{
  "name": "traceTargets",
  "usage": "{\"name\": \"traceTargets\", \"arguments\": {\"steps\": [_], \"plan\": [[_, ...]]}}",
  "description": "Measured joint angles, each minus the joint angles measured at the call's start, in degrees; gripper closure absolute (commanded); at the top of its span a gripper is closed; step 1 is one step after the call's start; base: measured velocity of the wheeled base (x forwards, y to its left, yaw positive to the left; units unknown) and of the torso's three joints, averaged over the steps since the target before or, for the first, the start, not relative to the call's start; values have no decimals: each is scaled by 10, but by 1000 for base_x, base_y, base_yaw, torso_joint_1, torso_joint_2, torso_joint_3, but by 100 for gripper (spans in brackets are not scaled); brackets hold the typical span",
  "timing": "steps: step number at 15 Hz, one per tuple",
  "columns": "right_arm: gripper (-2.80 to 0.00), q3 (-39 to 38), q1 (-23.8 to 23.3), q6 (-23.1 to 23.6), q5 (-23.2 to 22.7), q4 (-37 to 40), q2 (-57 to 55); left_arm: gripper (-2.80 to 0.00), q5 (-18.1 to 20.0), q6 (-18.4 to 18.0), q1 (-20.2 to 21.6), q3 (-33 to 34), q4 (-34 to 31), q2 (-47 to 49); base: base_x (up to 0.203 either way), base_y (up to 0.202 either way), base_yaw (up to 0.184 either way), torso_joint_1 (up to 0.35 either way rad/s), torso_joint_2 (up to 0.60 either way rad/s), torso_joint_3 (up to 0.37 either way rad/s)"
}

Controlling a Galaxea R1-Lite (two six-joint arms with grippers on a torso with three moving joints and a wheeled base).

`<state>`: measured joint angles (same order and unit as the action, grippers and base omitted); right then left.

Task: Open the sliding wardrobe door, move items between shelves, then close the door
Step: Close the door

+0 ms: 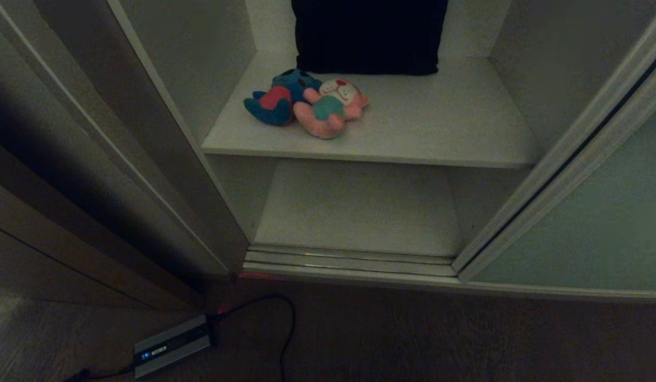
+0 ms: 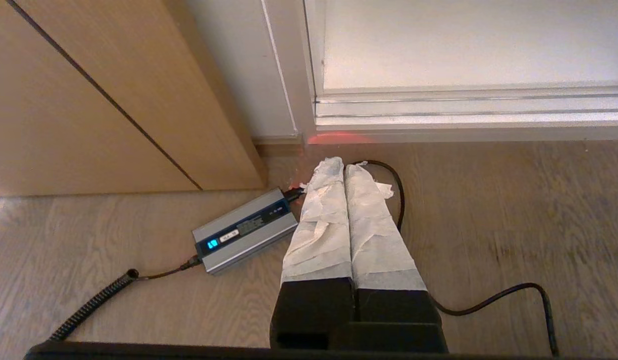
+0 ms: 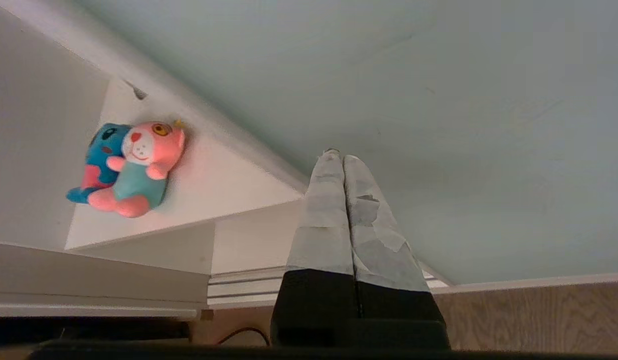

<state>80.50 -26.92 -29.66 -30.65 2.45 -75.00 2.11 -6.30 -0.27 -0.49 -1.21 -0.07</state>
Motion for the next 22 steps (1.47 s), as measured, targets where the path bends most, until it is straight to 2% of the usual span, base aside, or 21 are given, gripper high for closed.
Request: {"name": "traceTargets", "arguments": {"steps": [4, 8, 17, 22], "plan": [[0, -3, 4, 0, -1, -1, -13, 0, 0, 0, 0, 0, 0, 0, 0, 0, 0, 0, 0, 0], [0, -8, 13, 0, -20, 0, -15, 0, 0, 0, 0, 0, 0, 0, 0, 0, 0, 0, 0, 0], [0, -11, 80, 3, -17, -12, -29, 0, 0, 0, 0, 0, 0, 0, 0, 0, 0, 0, 0, 0], [0, -11, 155, 3, 2, -21, -31, 0, 0, 0, 0, 0, 0, 0, 0, 0, 0, 0, 0, 0]]}}
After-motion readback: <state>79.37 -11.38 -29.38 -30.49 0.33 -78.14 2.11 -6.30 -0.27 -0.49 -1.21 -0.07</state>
